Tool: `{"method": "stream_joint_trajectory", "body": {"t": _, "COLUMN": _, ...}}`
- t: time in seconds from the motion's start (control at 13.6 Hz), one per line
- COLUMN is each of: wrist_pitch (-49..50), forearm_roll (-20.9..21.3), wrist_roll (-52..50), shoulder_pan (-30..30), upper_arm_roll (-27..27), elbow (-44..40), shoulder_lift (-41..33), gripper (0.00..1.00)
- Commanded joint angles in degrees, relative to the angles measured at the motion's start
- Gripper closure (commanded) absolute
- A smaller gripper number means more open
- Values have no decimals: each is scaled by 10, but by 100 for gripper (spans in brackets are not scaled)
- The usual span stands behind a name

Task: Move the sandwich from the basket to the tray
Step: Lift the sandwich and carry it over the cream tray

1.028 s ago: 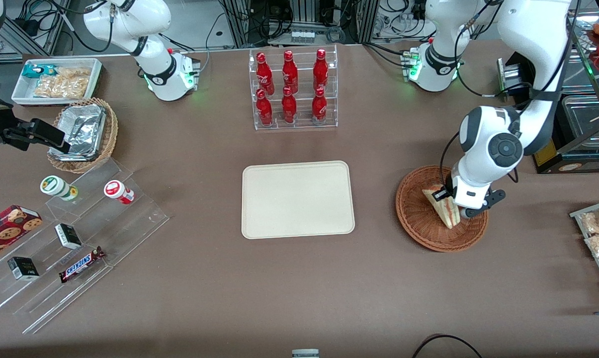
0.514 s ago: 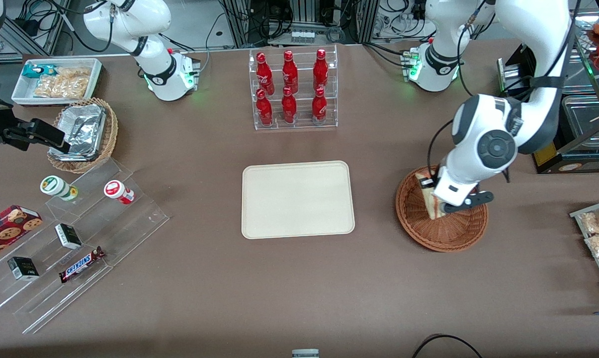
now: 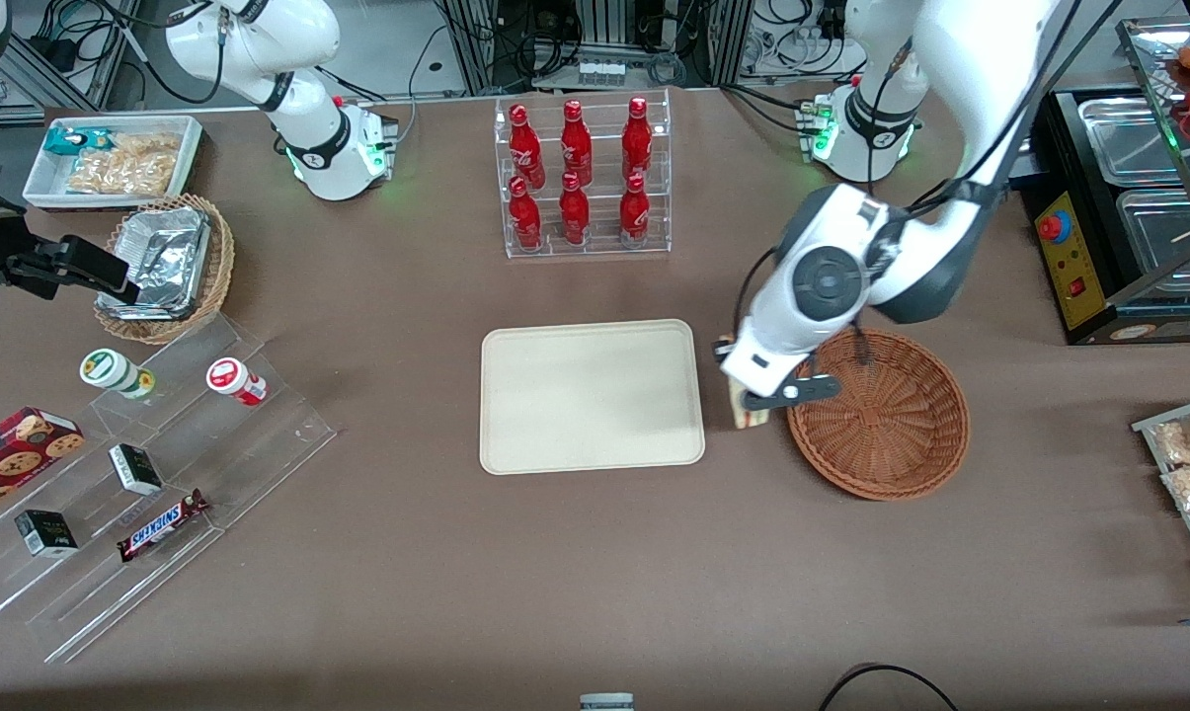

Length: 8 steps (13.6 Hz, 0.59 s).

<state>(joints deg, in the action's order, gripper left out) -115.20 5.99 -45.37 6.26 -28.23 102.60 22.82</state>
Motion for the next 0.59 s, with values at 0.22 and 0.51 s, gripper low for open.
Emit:
{"method": "stream_joint_trajectory", "body": {"t": 0.22, "wrist_pitch": 6, "forearm_roll": 89, "wrist_roll": -154, "shoulder_pan": 110, "upper_arm_roll": -7, "elbow": -165, "shoulder_lift": 145, "gripper": 96}}
{"method": "stream_joint_trajectory", "body": {"t": 0.51, "wrist_pitch": -56, "forearm_roll": 90, "wrist_roll": -181, "shoulder_pan": 157, "upper_arm_roll": -5, "elbow": -196, "shoulder_lift": 192, "gripper": 96}}
